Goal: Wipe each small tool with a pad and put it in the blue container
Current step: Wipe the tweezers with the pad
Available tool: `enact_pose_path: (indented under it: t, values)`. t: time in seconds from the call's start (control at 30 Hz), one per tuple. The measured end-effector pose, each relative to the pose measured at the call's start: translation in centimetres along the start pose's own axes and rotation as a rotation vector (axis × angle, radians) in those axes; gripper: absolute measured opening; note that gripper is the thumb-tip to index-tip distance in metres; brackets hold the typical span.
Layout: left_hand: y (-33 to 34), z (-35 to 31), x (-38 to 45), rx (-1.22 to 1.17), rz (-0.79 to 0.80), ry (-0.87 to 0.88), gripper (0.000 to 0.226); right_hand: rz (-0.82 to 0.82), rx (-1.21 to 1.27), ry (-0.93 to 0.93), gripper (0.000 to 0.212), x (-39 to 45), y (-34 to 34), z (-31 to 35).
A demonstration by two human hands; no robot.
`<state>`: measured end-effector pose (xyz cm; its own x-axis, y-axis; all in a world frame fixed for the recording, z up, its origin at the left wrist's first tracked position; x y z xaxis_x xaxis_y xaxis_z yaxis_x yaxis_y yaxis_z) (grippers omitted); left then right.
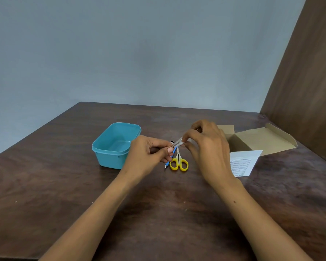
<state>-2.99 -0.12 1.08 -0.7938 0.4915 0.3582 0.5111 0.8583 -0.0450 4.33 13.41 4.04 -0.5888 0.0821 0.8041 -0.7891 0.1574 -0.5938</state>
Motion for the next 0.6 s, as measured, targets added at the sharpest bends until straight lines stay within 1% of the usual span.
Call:
enact_pose_path:
  t: [0.13,0.33,0.47,0.6]
  values:
    - [0.0,0.0,0.0,0.006,-0.002,0.004,0.016,-0.033,-0.006,-0.018,0.017,0.1,-0.1,-0.3]
    - [-0.2,0.1,0.0,0.007,-0.015,0.020,0.014,-0.051,0.014,-0.150,0.012,-0.3,0.2,1.0]
    - [-0.1,0.1,0.1,0.013,-0.008,0.014,0.014,-0.054,0.020,-0.082,0.007,-0.2,0.3,0.0]
    - [-0.1,0.1,0.2,0.021,-0.015,0.013,0.016,-0.053,0.022,-0.018,0.009,0.0,0.2,-0.8]
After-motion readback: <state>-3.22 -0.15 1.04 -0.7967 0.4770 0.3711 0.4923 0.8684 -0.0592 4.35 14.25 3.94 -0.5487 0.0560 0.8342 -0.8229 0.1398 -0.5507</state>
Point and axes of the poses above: each hand's wrist, its own x-axis towards the middle knuckle, its own y-axis out of the palm, z = x × y, the point moved 4 cm from there along x, towards the middle knuckle, and after that the axes turned 13 degrees about -x, right-handed, at the moved point
